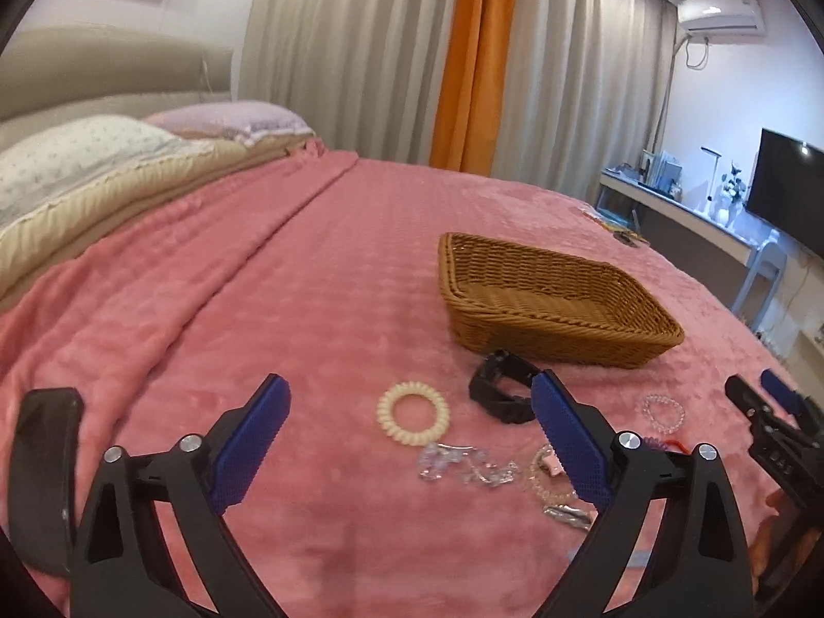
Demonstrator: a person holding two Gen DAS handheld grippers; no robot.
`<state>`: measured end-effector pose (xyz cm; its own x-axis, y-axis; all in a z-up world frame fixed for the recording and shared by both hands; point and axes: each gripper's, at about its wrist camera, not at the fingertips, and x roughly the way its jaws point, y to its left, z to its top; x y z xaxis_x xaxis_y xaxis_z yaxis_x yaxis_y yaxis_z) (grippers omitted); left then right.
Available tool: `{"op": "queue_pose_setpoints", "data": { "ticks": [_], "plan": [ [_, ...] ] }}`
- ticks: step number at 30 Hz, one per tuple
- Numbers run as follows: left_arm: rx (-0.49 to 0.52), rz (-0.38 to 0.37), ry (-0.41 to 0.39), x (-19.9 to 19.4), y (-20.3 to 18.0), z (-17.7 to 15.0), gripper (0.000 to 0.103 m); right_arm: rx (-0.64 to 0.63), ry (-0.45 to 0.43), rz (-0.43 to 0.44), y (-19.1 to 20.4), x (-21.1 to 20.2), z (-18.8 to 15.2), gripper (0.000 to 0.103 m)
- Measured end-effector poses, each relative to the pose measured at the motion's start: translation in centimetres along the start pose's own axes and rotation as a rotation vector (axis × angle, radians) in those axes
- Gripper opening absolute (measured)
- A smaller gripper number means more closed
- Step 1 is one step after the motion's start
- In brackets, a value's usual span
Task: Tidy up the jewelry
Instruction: 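Reach the left tool to the cream spiral hair tie while the right tool reaches the clear bead bracelet, then grasp the hair tie with the left tool while the right tool grasps the bead bracelet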
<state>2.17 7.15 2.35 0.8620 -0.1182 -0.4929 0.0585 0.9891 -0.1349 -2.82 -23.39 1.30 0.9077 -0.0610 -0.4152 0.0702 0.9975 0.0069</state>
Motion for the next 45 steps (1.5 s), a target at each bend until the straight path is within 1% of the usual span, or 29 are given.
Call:
{"op": "queue_pose_setpoints", "data": {
  "ticks": [1,2,3,4,5,6,7,9,11,12,15,16,17,19,21,23,25,28,29,30,31,32,34,36,38,42,45],
  "plan": [
    [-0.004,-0.022,0.025,0.2,0.6,0.3,0.090,0.001,0.020,0.011,-0.2,0.3,0.2,0.073],
    [0.011,-0.018,0.049,0.6,0.7,0.5,0.088,0.005,0.043,0.029,-0.6,0.6,0.3,0.073],
    [0.003,-0.026,0.089,1.1,1.1,0.6,0.086,0.011,0.067,0.041,-1.0,0.9,0.5,0.072],
    [0.002,-0.031,0.142,1.9,1.4,0.8,0.082,0.016,0.092,0.051,-1.5,1.3,0.7,0.068],
    [0.000,-0.037,0.168,2.4,1.7,0.8,0.076,0.019,0.115,0.063,-1.9,1.7,0.9,0.061],
    [-0.018,-0.056,0.205,3.3,2.0,0.7,0.075,0.024,0.142,0.072,-2.5,2.1,1.3,0.059],
    [-0.029,-0.068,0.225,3.8,2.2,0.7,0.074,0.028,0.155,0.074,-3.0,2.4,1.5,0.054],
    [-0.066,-0.106,0.245,4.9,2.6,0.4,0.068,0.034,0.183,0.069,-4.3,3.1,2.2,0.048],
    [-0.083,-0.128,0.293,6.6,2.9,0.4,0.054,0.034,0.214,0.062,-5.3,4.0,2.6,0.039],
    [-0.083,-0.124,0.310,7.0,3.0,0.4,0.053,0.035,0.235,0.068,-5.6,4.5,2.7,0.037],
    [-0.050,-0.098,0.349,8.8,2.7,0.2,0.053,0.027,0.301,0.090,-5.7,6.4,2.3,0.037],
    [-0.044,-0.100,0.360,9.2,2.6,0.1,0.051,0.017,0.329,0.096,-5.4,7.1,1.9,0.037],
    [-0.038,-0.098,0.377,9.7,2.6,-0.1,0.045,0.009,0.356,0.106,-5.1,8.0,1.5,0.036],
    [-0.030,-0.083,0.422,10.5,2.8,-0.2,0.038,0.003,0.396,0.119,-4.4,9.2,0.7,0.035],
    [-0.040,-0.095,0.437,11.0,3.1,-0.4,0.037,-0.006,0.418,0.116,-3.8,10.1,0.1,0.035],
    [-0.050,-0.091,0.461,11.6,3.5,-0.6,0.037,-0.019,0.431,0.091,-3.4,10.8,-0.4,0.035],
    [-0.049,-0.090,0.462,12.0,3.6,-0.8,0.037,-0.026,0.449,0.080,-3.1,11.4,-0.9,0.035],
    [-0.007,-0.066,0.455,12.4,2.7,-0.6,0.038,-0.061,0.457,0.057,-2.5,11.7,-1.5,0.034],
    [0.017,-0.047,0.454,12.5,2.2,-0.6,0.037,-0.074,0.455,0.055,-2.3,11.7,-1.4,0.025],
    [0.056,-0.009,0.452,12.7,1.4,-0.7,0.034,-0.093,0.450,0.058,-1.9,11.6,-1.5,0.021],
    [0.084,0.015,0.447,12.6,1.1,-0.8,0.026,-0.108,0.445,0.052,-1.6,11.5,-1.6,0.011],
    [0.116,0.030,0.439,12.6,0.4,-0.9,0.016,-0.119,0.443,0.049,-1.4,11.6,-1.5,0.006],
    [0.154,0.045,0.419,12.1,-0.4,-1.1,0.010,-0.143,0.430,0.040,-1.0,11.3,-1.5,0.006],
    [0.180,0.049,0.397,11.6,-0.9,-1.1,0.010,-0.155,0.419,0.043,-0.8,11.1,-1.5,0.006],
    [0.178,0.027,0.372,11.1,-1.1,-0.8,0.009,-0.158,0.404,0.055,-0.7,10.7,-1.2,0.006],
    [0.135,-0.075,0.302,9.1,-1.5,-0.1,0.009,-0.152,0.369,0.086,-0.4,9.0,-0.3,0.006],
    [0.132,-0.122,0.245,7.1,-2.2,0.6,0.009,-0.166,0.329,0.099,0.2,7.2,1.0,0.006]
  ]
}}
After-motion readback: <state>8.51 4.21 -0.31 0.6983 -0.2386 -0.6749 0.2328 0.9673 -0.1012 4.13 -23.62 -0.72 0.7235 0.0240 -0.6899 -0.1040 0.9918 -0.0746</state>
